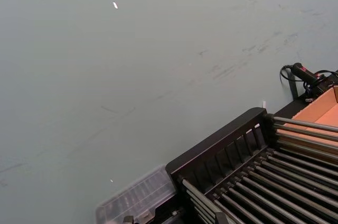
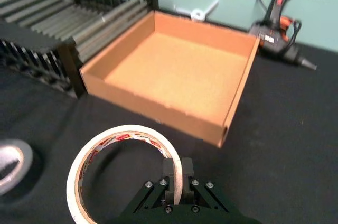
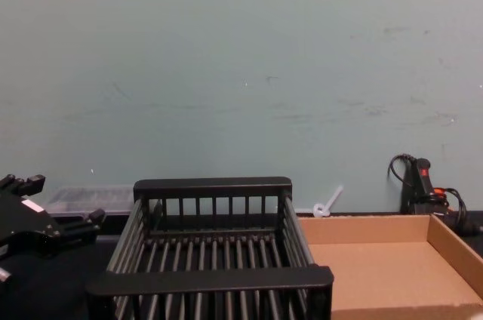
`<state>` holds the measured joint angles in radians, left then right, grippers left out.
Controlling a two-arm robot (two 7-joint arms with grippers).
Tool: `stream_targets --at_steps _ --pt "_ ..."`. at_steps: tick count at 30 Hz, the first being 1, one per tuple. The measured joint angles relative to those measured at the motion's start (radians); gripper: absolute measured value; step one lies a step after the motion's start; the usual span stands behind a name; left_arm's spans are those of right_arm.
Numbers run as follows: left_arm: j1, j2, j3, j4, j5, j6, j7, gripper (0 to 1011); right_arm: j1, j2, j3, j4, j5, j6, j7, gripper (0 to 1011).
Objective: Pick up the white tape and place it into the black box , Pick up the silver tape and place it into the brown box.
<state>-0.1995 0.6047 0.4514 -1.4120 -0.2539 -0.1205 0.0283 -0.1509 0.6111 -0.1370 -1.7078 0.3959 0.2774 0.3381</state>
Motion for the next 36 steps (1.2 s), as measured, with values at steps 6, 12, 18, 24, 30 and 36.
stream_targets --at_steps 6,12,18,24,30,36 --pt "0.000 0.000 0.000 0.000 0.000 0.000 0.000 1001 0.020 -0.006 0.008 -0.030 0.009 -0.015 0.001 95" --pt "0.000 0.000 0.000 0.000 0.000 0.000 0.000 1001 0.079 -0.019 -0.013 -0.027 0.003 -0.023 0.004 95" --pt "0.000 0.000 0.000 0.000 0.000 0.000 0.000 1001 0.152 -0.046 -0.048 0.002 -0.008 -0.026 0.006 95" --pt "0.000 0.000 0.000 0.000 0.000 0.000 0.000 1001 0.226 -0.074 -0.096 0.034 -0.030 -0.026 0.015 95" --pt "0.000 0.000 0.000 0.000 0.000 0.000 0.000 1001 0.294 -0.101 -0.143 0.071 -0.057 -0.026 0.023 95" --pt "0.000 0.000 0.000 0.000 0.000 0.000 0.000 1001 0.361 -0.132 -0.187 0.117 -0.081 -0.020 0.033 95"
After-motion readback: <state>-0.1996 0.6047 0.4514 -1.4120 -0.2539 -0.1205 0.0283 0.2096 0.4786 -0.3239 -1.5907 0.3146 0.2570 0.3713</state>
